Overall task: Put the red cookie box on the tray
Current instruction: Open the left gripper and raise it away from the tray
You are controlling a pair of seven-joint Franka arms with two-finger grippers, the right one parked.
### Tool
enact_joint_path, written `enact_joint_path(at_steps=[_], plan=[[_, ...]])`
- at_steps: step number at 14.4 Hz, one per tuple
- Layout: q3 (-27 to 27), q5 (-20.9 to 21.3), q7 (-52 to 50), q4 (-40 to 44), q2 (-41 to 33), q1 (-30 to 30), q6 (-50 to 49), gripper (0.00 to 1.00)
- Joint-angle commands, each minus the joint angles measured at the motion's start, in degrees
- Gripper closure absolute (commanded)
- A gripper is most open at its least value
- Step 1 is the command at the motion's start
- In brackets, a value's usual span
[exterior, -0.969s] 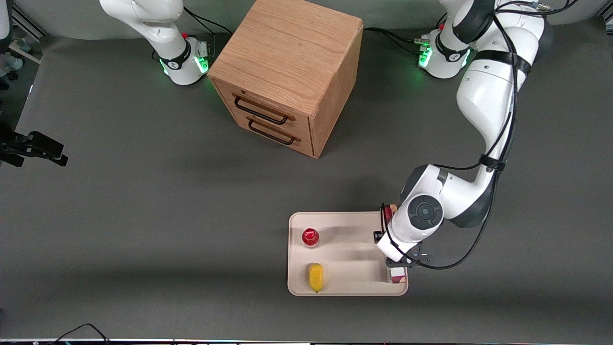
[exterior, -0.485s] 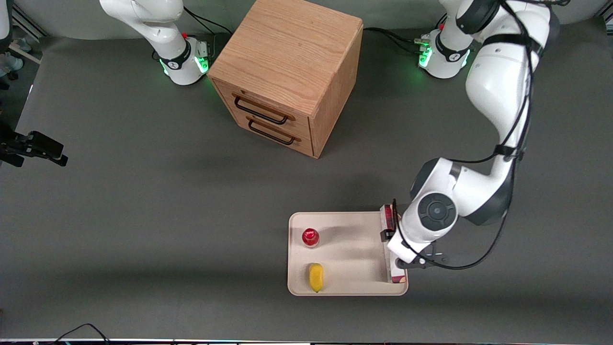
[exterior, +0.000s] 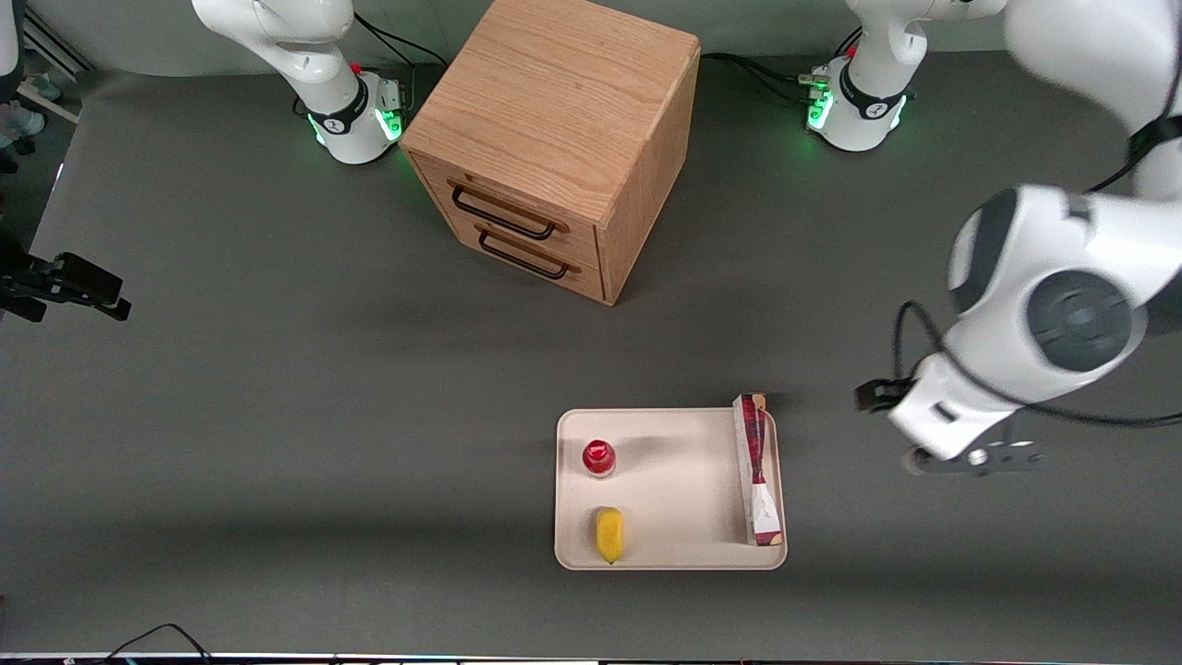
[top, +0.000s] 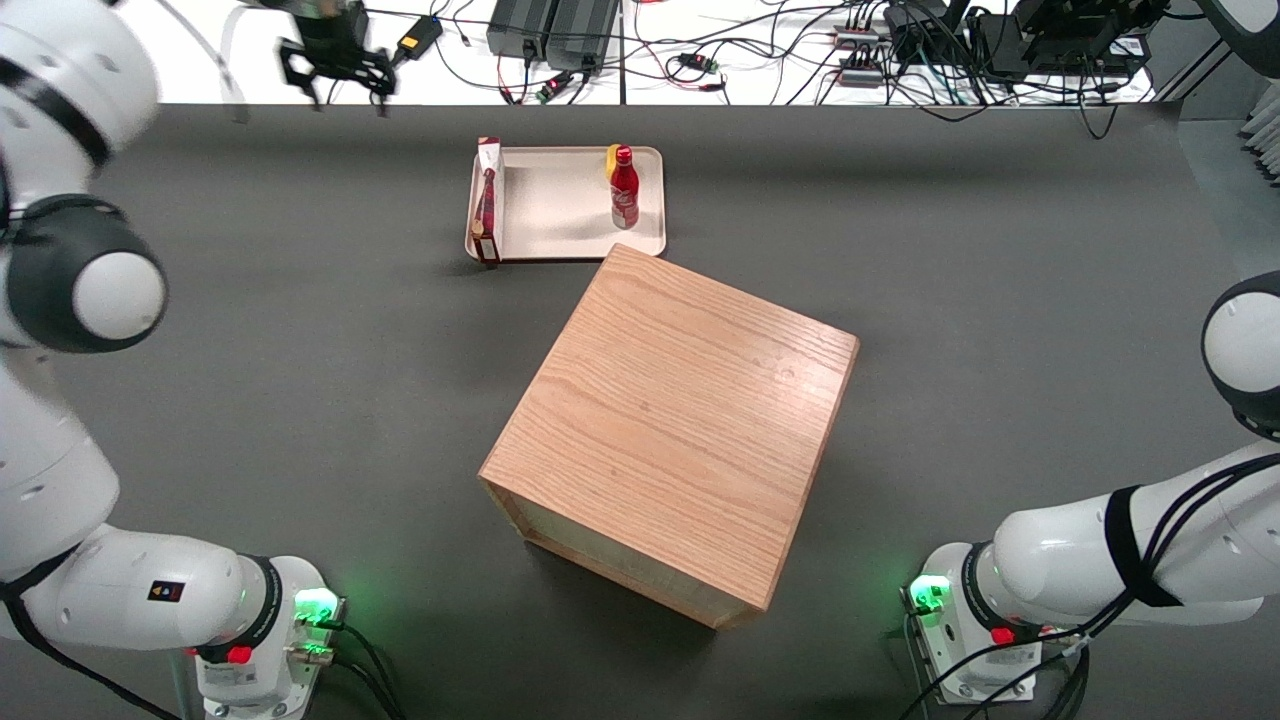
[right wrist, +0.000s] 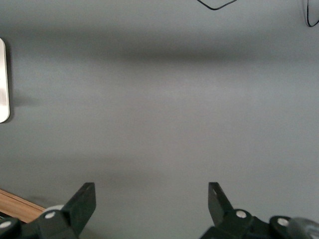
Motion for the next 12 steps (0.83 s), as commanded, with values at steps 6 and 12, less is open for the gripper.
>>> enact_joint_path(at_steps=[6,12], plan=[[10.6,-6.3,6.8,-19.3,-26.3,0.0,-4.5,0.0],[11.9,-7.7,10.6,-15.4,-29.2,0.1,-10.0,0.0]])
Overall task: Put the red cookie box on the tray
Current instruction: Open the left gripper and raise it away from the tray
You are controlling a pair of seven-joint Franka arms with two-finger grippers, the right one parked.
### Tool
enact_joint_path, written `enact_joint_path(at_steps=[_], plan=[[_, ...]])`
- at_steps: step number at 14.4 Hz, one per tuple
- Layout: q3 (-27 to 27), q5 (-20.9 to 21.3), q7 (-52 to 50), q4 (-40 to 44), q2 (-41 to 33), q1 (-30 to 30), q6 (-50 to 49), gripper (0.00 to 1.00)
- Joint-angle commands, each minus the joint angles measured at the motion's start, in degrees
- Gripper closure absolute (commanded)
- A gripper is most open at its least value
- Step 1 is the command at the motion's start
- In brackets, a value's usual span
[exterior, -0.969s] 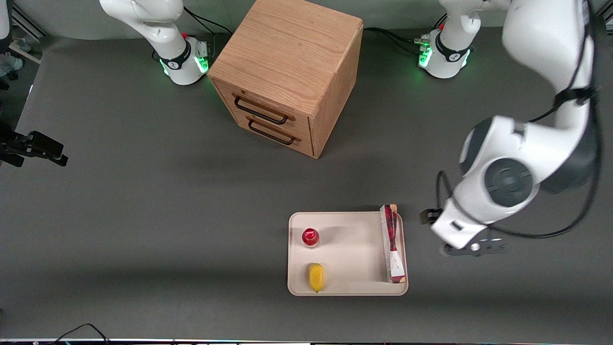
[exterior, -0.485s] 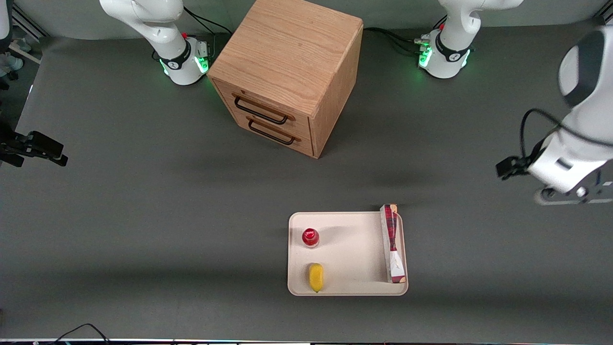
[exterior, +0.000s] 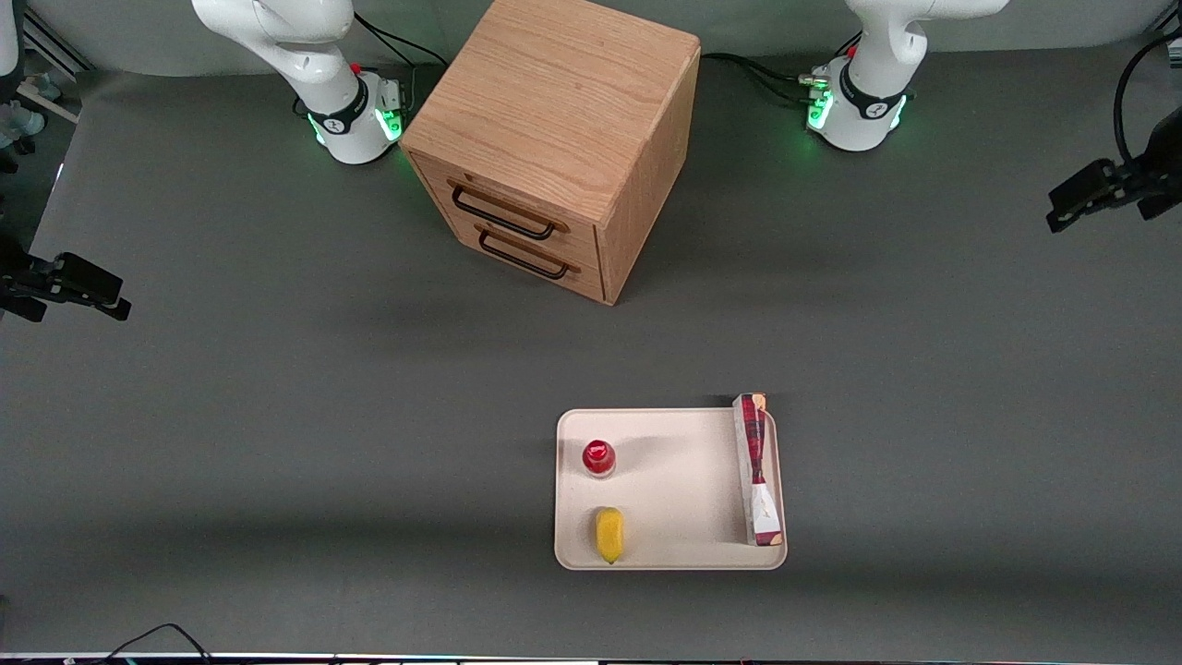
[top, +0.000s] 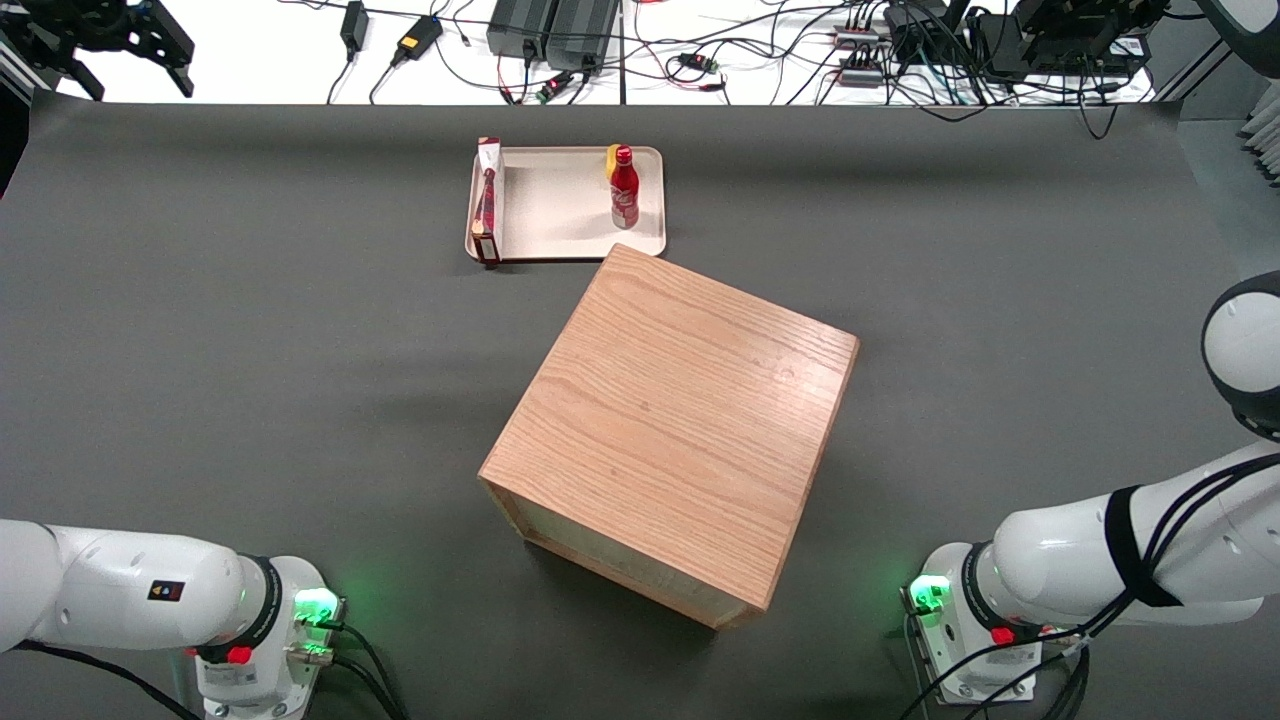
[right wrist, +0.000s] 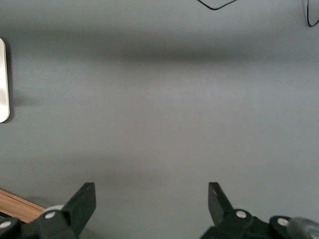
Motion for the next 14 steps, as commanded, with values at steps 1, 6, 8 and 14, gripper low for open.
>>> enact_joint_path(at_steps=[1,6,8,14], plan=[[0.4,-1.0,6.2,1.5,0.7,-0.2,0.0,0.0],[1.1,-1.1,7.6,2.3,1.4,-0.2,-0.6,0.0],[1.2,-1.1,7.7,2.2,1.6,-0.1,-1.0,0.0],[1.2,-1.1,7.6,2.1,1.7,-0.1,-1.3,0.0]])
